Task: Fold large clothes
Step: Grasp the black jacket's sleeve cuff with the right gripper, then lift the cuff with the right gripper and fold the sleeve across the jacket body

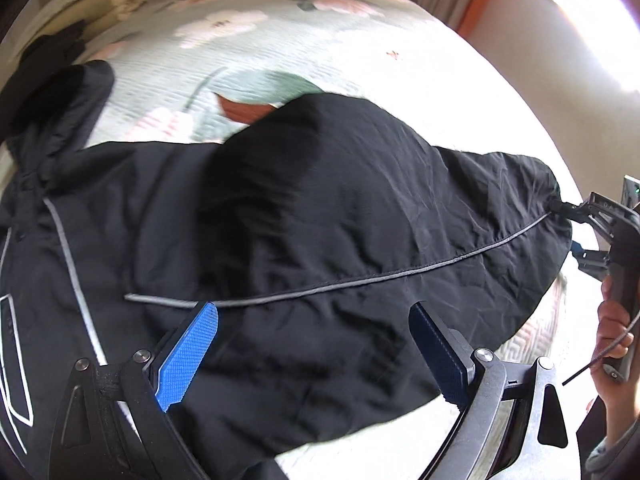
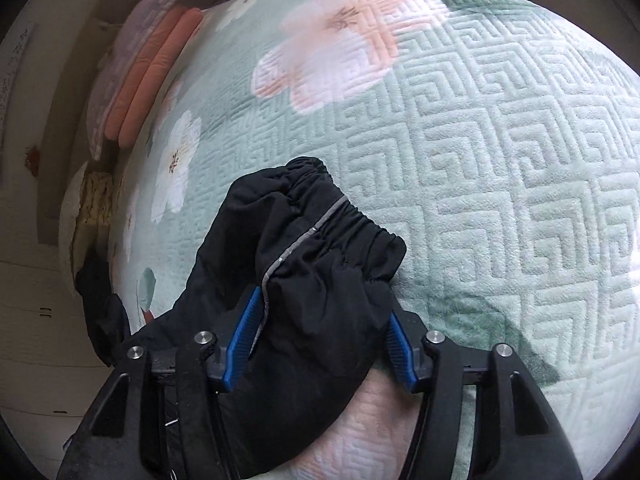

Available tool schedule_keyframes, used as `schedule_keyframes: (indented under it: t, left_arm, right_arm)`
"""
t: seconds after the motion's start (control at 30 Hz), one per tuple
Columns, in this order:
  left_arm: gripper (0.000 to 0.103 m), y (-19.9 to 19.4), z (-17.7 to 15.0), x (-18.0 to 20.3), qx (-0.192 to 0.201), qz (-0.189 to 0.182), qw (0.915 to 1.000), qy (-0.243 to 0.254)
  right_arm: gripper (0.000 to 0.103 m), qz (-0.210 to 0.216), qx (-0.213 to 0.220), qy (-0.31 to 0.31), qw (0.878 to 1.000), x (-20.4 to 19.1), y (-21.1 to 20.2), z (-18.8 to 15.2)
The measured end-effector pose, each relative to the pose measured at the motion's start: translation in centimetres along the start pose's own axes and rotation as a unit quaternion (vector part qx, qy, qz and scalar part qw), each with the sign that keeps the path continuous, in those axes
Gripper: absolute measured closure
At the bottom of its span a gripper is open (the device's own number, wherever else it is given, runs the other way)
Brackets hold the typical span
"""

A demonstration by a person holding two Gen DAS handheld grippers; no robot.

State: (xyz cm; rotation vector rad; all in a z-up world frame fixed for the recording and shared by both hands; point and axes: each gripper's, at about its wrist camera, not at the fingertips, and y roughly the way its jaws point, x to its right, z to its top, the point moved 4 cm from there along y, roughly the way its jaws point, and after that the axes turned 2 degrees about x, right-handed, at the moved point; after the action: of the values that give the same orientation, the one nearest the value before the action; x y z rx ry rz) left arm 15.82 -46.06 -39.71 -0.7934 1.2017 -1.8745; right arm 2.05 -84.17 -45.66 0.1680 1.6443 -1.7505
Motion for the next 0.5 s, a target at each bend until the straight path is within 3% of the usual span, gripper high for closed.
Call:
schedule_keyframes:
  t: [0.07,0.1,0.27,0.37,0.5]
  left_arm:
    - [0.006,0.6,0.3,0.4,-0.002,0.004,0.9999,0.011]
    - [0.006,0.9,0.4,0.7,-0.001,0.011,0.9997,0.02]
    - [0.007,2.8,0.6,2.6,-0.021,0.005,0.9978,0.062]
    - [0.007,5.0,0.1,3.4,-0.033,0.032,0.9951,0.087]
    - [0.004,5.8,0.2,3.0,-0.025,0.017,0.9966,0.076]
  right_arm:
    - [0.08,0.003,0.012,-0.01,1.0,-0.9,-1.2,-0.3]
    - [0.082,-0.003,0.024,-0.02,1.0,-1.5,-2.4,-0.6]
    - [0.084,-0.051,0.089,-0.071,0.992,-3.3,-8.7,-2.7]
    - [0.084,-0.1,0.066,-0.086,0.989,-1.8,-6.8,-3.7]
    - [0.084,-0.128,0.037,-0.074,0.988,1.3,-3.4,-3.9]
